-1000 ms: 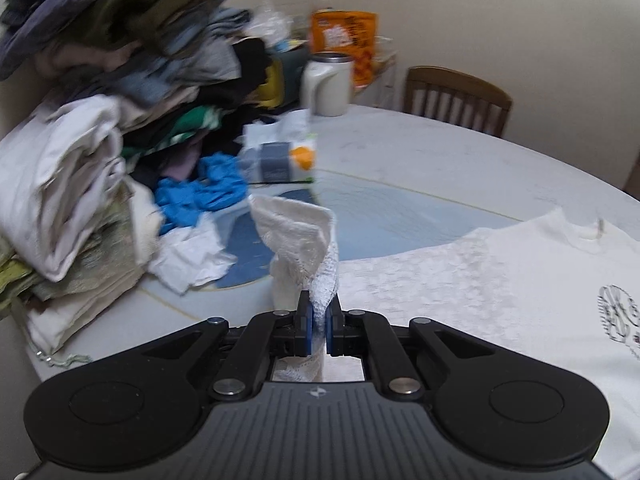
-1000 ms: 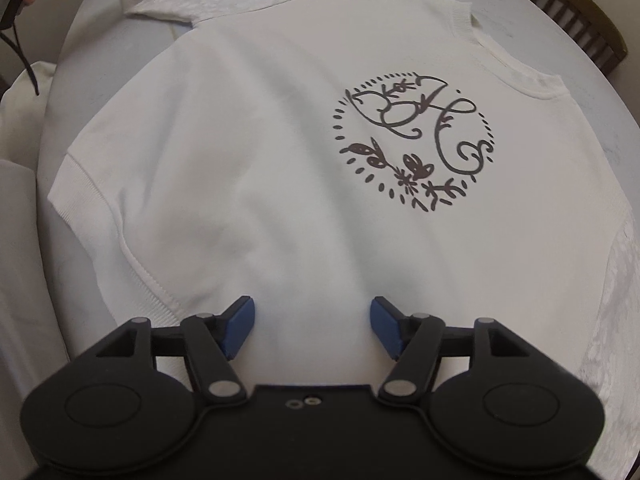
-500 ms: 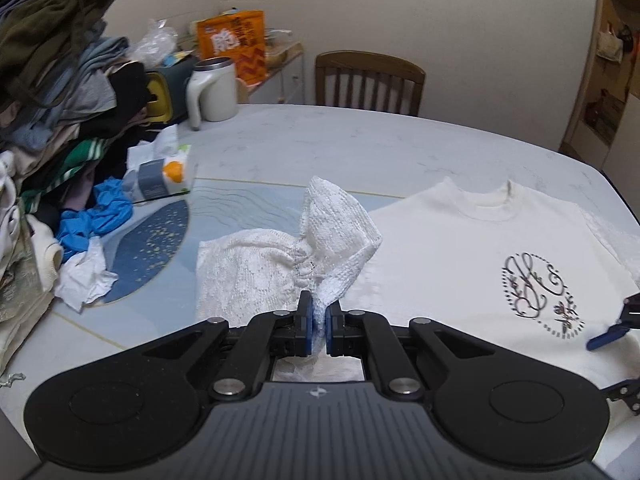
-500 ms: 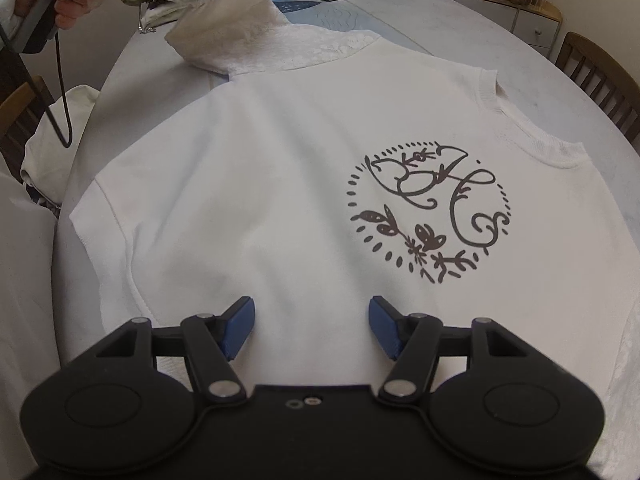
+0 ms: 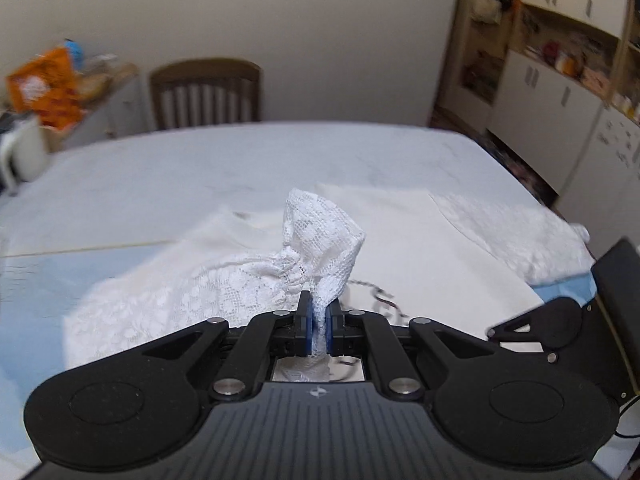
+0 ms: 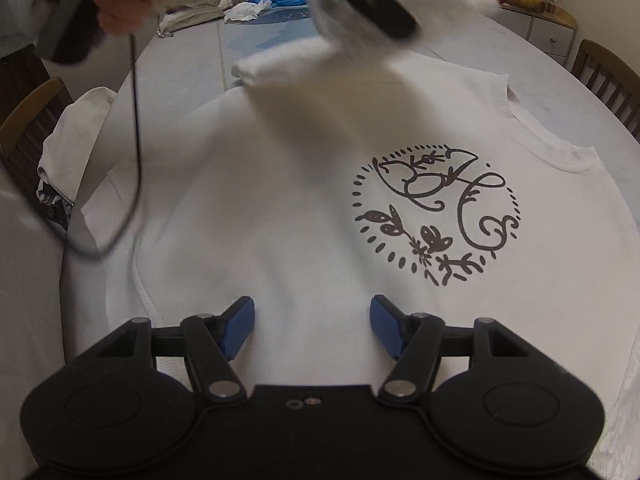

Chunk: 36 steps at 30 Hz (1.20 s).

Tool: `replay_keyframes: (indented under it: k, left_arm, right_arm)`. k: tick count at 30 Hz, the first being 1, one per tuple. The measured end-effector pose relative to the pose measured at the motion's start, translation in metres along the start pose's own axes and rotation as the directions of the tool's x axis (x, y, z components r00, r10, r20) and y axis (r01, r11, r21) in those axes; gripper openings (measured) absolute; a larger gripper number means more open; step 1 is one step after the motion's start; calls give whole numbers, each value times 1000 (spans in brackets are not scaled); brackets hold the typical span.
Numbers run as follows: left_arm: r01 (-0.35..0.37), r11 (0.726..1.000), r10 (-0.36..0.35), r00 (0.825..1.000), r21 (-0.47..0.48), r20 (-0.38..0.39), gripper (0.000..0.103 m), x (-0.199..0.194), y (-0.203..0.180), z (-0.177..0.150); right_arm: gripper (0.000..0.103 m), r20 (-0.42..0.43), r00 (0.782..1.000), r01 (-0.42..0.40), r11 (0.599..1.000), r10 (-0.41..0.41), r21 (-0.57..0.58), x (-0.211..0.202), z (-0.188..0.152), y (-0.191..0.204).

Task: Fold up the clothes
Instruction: 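Carry the lace sleeve across the sweatshirt body with the left gripper and release, then grasp the other lace sleeve cuff with the right gripper and fold it across the body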

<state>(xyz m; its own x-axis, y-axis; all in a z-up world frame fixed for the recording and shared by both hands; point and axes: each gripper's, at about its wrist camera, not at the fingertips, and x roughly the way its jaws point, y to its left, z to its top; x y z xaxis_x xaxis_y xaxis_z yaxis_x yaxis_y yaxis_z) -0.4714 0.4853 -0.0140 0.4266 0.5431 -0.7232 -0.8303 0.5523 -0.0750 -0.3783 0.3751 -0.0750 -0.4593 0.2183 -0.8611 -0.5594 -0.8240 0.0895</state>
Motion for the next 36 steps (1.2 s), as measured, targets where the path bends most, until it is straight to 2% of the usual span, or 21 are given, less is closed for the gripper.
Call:
replay_keyframes:
  k: [6, 9, 10, 12, 13, 14, 17, 20, 23, 27, 30, 34, 36]
  left_arm:
    - [53, 997, -45, 991, 64, -124, 6, 50, -17, -16]
    - [86, 992, -71, 985, 93, -155, 14, 53, -25, -21]
    - [101, 990, -85, 984, 99, -157, 22, 50, -26, -22]
    - [129, 986, -111, 980, 108, -163, 46, 42, -28, -23]
    - [136, 985, -118, 981, 110, -157, 70, 34, -27, -24]
    - [141, 984, -124, 981, 111, -147, 78, 25, -26, -25]
    - [107, 984, -90, 989, 142, -116, 79, -3, -19, -32]
    - [28, 986, -11, 995, 163, -104, 79, -26, -2, -44]
    - [-67, 976, 87, 992, 205, -92, 78, -40, 22, -59]
    - [-182, 943, 213, 973, 280, -87, 78, -45, 47, -79]
    - [-214, 942, 248, 963, 260, -105, 78, -41, 61, -86]
    - [-263, 936, 296, 948, 234, -118, 78, -34, 71, -94]
    - [-314, 924, 345, 930, 219, -123, 78, -28, 73, -96]
  right_arm:
    - [103, 2, 1000, -14, 1000, 14, 0, -1, -1, -2]
    - [103, 7, 1000, -23, 1000, 23, 4, -2, -3, -4]
    - [103, 7, 1000, -26, 1000, 26, 3, -2, -3, -5]
    - [103, 5, 999, -32, 999, 32, 3, -2, -2, -6]
    - [103, 3, 999, -35, 999, 35, 5, -2, -1, -7]
    - [103, 0, 999, -38, 999, 38, 6, -1, -1, -8]
    - [103, -9, 999, -44, 999, 44, 5, -1, 0, -9]
    - [103, -14, 999, -46, 999, 46, -5, 0, 0, -10]
    - [103, -19, 998, -54, 999, 54, 0, -2, -1, -12]
    - [103, 17, 999, -44, 999, 43, 24, -17, 3, -22]
    - [103, 54, 999, -5, 999, 3, 42, -31, 13, -38]
    - [103, 98, 993, 50, 989, -63, 137, -39, 33, -73]
    - [103, 105, 991, 59, 977, -82, 207, -32, 44, -88]
